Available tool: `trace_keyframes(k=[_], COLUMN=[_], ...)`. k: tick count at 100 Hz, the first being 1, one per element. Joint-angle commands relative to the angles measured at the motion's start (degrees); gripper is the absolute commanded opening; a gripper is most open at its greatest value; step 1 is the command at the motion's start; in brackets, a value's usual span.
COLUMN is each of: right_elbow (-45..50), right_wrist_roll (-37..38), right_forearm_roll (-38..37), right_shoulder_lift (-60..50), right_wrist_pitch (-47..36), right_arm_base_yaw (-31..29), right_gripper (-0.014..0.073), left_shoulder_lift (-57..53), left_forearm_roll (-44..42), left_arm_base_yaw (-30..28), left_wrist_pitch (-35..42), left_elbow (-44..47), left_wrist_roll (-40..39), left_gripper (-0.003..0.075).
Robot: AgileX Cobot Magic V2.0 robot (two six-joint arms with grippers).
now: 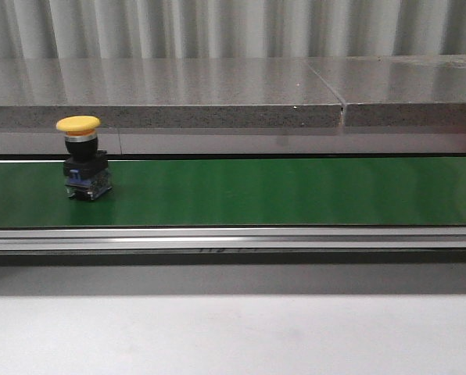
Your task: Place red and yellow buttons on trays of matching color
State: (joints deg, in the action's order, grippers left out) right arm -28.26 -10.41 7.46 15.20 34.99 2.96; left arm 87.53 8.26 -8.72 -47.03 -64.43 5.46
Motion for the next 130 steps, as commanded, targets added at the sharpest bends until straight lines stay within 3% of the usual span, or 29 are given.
trace_keyframes(k=[1,8,23,31,50,59,66,83,108,130], right_elbow=[-1.40,-1.40,-1.40,-1.40,-1.40,-1.40,-1.40,-1.40,-1.40,-1.40], right_wrist_roll=[-0.47,-0.47,-0.47,-0.47,-0.47,-0.47,-0.47,-0.47,-0.47,-0.47], right_forearm_roll=[0.40,0.40,0.40,0.40,0.40,0.40,0.40,0.40,0.40,0.40], right_shoulder_lift=[0.46,0.46,0.46,0.46,0.46,0.46,0.46,0.46,0.46,0.46], right_wrist_pitch=[-3.88,-3.88,-3.88,-3.88,-3.88,-3.88,-3.88,-3.88,-3.88,-4.50], right_arm_base_yaw=[0.16,0.16,0.16,0.16,0.16,0.16,0.16,0.16,0.16,0.16], right_gripper=[-0.0065,-0.0065,-0.0065,-0.0065,-0.0065,-0.0065,-0.0065,-0.0065,-0.0065,-0.0065], left_shoulder_lift=[-1.73,-1.63,-1.63,-2.03,-6.69,-9.96,-12.31,-16.89,-22.06,-27.91], left_forearm_roll=[0.99,0.99,2.03,2.03,2.51,2.51,2.51,2.51,3.05,3.77], left_arm_base_yaw=[0.30,0.30,0.30,0.30,2.45,5.33,7.83,14.54,26.16,31.69], left_wrist_pitch=[2.78,2.91,4.57,5.75,9.85,11.78,12.49,12.37,14.37,22.20], left_elbow=[-1.10,-1.10,-1.10,-1.10,-1.10,-1.10,-1.10,-1.10,2.11,11.76], left_wrist_roll=[-0.12,-0.12,0.12,0.12,3.53,4.83,4.83,4.83,4.58,1.14], left_gripper=[0.0246,0.0303,0.0579,0.0613,0.0554,0.0490,0.0382,-0.0025,-0.0020,-0.0020])
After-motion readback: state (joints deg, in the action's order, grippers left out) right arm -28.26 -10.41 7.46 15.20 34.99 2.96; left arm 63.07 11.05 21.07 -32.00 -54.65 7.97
